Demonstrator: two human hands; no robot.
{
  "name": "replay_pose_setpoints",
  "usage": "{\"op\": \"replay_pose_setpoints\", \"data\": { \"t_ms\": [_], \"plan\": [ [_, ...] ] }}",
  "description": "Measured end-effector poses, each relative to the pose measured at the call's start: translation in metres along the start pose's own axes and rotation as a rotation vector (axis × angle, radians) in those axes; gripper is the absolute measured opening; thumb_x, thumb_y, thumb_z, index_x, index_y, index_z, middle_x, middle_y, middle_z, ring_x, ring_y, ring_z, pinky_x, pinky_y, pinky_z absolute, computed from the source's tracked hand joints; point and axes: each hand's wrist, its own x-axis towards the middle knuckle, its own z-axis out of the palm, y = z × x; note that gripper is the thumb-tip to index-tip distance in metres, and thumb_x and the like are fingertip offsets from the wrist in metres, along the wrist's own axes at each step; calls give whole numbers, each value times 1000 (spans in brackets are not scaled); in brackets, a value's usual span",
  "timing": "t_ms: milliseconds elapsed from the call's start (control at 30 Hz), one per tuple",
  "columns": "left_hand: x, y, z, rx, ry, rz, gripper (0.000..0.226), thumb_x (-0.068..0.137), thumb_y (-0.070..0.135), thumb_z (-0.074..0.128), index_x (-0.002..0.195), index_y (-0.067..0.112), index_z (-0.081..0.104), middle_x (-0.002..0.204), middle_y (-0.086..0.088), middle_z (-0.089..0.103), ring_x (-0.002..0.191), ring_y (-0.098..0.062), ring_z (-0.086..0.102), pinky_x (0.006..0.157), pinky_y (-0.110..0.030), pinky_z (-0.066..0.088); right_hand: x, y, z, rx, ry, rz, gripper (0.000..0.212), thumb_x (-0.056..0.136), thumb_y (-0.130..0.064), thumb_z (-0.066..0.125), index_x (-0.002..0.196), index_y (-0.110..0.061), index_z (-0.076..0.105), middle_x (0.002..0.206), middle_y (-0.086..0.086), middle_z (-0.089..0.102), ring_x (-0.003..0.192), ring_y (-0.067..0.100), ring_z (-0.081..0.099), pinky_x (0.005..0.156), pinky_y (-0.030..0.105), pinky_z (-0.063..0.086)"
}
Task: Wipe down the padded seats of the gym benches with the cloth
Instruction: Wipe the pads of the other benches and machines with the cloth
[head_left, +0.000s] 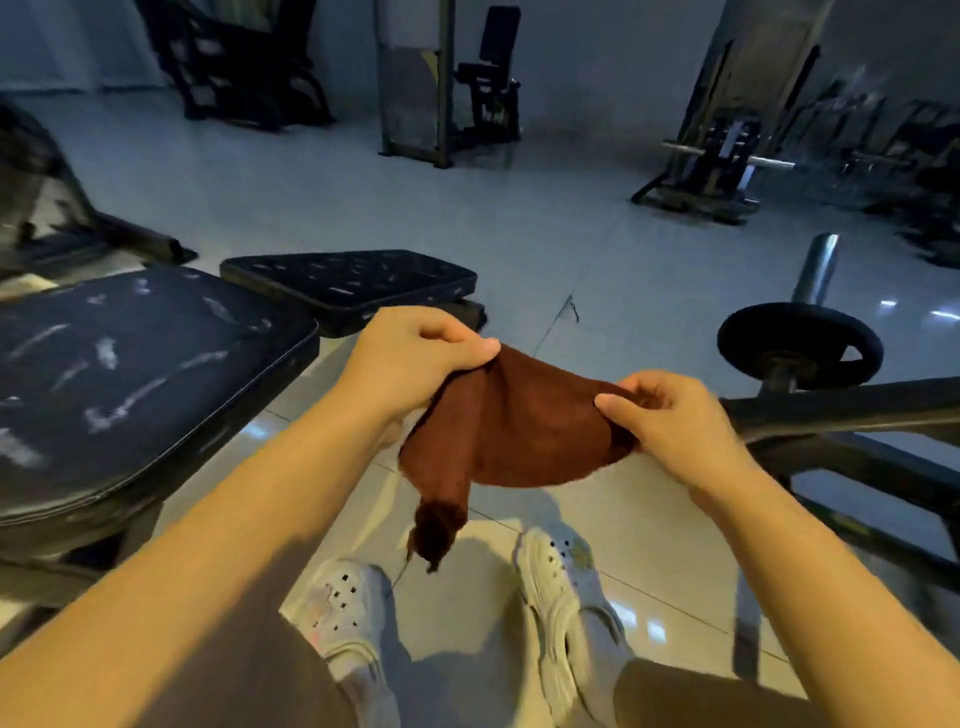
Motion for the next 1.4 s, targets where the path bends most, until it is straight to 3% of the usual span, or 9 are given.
{"op": "replay_pose_setpoints", "data": {
  "t_ms": [100,200,300,433,600,700,800,1100,1400],
  "plan": [
    [15,12,2,-30,26,-53,16,78,20,80,67,19,69,63,4,67,52,-6,59,48,-17,47,26,-14,10,-50,52,-111,15,88,-20,70,75,-20,63,75,6,64,83,32,62,77,42,52],
    [23,20,-4,-105,19,-86,14,81,20,77,71,20,67,63,4,66,51,-7,58,47,-18,46,13,-29,14,-86,104,-236,19,89,-21,69,99,-27,54,101,-7,52,97,12,52,75,20,42],
    [33,20,-13,-246,42,-120,13,82,14,74,74,19,66,59,5,66,50,-5,60,51,-21,51,-2,-41,28,-28,51,-344,26,88,-27,69,100,-27,46,104,-12,46,98,4,45,70,8,35],
    [46,17,-23,-267,85,-117,13,83,15,74,75,18,64,54,7,62,47,-4,56,49,-19,50,13,-56,71,-259,-253,-307,39,79,-43,76,97,-26,45,103,-7,44,95,11,47,69,19,37],
    [70,7,-58,-306,213,-146,11,84,13,73,77,14,65,69,-2,63,63,-12,57,49,-16,50,42,-86,117,-361,-237,-466,13,98,-33,54,110,-27,51,103,-6,54,97,14,54,75,23,38],
    [78,3,-85,-292,285,-151,4,87,11,69,85,11,65,77,-5,65,70,-15,60,53,-17,54,62,-101,133,-253,-279,-515,22,102,-28,46,121,-27,57,105,-6,61,97,12,57,83,22,45],
    [82,-1,-107,-244,288,-142,7,89,6,65,94,10,66,82,-7,68,67,-13,65,54,-19,55,82,-102,144,-20,-368,-515,13,98,-26,54,111,-28,58,87,-12,63,83,6,61,81,27,54],
    [88,-27,-98,54,-66,-223,26,84,19,72,109,22,68,105,4,70,96,-10,67,77,-23,57,123,-82,158,231,-480,-488,11,94,-20,62,91,-30,64,72,-8,66,75,3,66,67,17,55],
    [85,-55,-99,73,278,-148,10,87,13,70,92,5,69,78,-15,68,67,-18,63,73,-31,59,142,-80,185,341,-648,-369,13,89,-13,67,91,-25,61,64,-10,67,67,6,65,61,23,48]
  ]
}}
